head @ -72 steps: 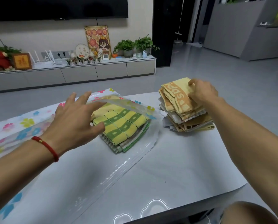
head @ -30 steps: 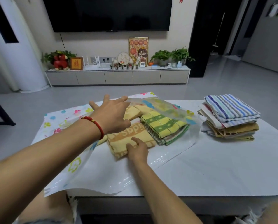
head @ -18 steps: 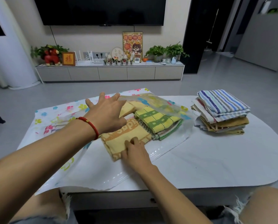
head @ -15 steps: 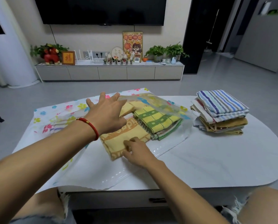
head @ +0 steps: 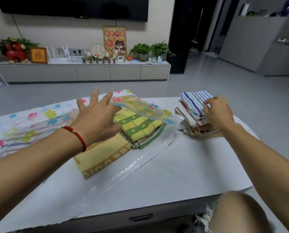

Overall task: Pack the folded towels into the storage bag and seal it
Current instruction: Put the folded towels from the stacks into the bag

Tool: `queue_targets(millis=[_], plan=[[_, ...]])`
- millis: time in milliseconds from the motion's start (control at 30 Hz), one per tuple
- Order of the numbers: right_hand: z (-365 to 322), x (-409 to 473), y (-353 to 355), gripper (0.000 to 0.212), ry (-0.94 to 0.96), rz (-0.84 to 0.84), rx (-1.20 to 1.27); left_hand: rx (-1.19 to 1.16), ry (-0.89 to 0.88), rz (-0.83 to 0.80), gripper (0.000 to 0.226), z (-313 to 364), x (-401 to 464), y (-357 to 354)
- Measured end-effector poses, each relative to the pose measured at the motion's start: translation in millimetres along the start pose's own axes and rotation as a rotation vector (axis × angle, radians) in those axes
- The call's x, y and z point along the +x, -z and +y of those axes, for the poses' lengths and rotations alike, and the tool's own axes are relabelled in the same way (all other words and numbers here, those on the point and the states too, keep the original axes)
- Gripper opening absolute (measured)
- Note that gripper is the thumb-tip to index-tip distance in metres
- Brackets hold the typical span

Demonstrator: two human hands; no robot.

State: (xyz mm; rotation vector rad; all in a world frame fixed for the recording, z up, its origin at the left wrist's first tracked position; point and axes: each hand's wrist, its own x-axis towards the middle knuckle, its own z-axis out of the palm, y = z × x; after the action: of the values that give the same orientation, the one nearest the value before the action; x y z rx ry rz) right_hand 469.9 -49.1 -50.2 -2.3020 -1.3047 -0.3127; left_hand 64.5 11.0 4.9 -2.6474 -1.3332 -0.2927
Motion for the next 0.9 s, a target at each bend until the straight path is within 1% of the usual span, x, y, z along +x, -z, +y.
queue_targets(millis=[100,200,233,300,400,467,533,567,600,667,700,767,900], plan=[[24.0,38.0,-15.5,0.038,-0.17,-0.13,-0.116,-0.004,-0.012,0.021,0.049,4.2,7.1,-5.4],[29.2,55.0,-32.2,0.037,-0.315,-0.279,-0.181,-0.007,-0.011,0.037,0.046,2.5,9.1,-7.3],[28.9,58.0,-36.5,0.036,-0.341,-0.298,-0.198,-0.007,-0.01,0.04,0.046,1.1,8.7,-7.1],[25.9,63.2,-40.2,0.031,-0.341,-0.248,-0.225,-0.016,0.0,0.047,0.049,-1.6,7.0,-5.8],[22.1,67.7,-29.0,0.031,-0.255,-0.166,-0.204,-0.022,0.015,0.059,0.05,-3.4,1.5,-4.7],[18.8,72.2,-11.7,0.04,-0.252,-0.23,-0.102,-0.008,0.026,0.056,0.05,-5.1,-3.4,-5.0],[14.5,77.4,7.3,0.049,-0.289,-0.382,0.0,0.009,0.041,0.051,0.049,-8.7,-10.2,-4.7],[12.6,77.9,16.3,0.048,-0.319,-0.47,0.062,0.015,0.05,0.052,0.049,-11.1,-13.9,-4.2],[11.3,76.5,24.7,0.042,-0.362,-0.555,0.148,0.019,0.062,0.053,0.049,-13.7,-17.6,-3.3],[10.4,66.7,39.4,0.03,-0.492,-0.682,0.397,0.026,0.085,0.046,0.049,-19.6,-25.3,-1.2],[11.4,60.3,45.3,0.031,-0.538,-0.714,0.528,0.029,0.097,0.039,0.05,-22.9,-29.2,-0.1],[12.8,44.6,56.6,0.042,-0.586,-0.749,0.756,0.041,0.123,0.017,0.051,-30.4,-38.6,1.7],[8.3,-5.7,79.4,0.054,-0.617,-0.775,1.066,0.099,0.167,-0.029,0.05,-51.1,-64.2,3.1]])
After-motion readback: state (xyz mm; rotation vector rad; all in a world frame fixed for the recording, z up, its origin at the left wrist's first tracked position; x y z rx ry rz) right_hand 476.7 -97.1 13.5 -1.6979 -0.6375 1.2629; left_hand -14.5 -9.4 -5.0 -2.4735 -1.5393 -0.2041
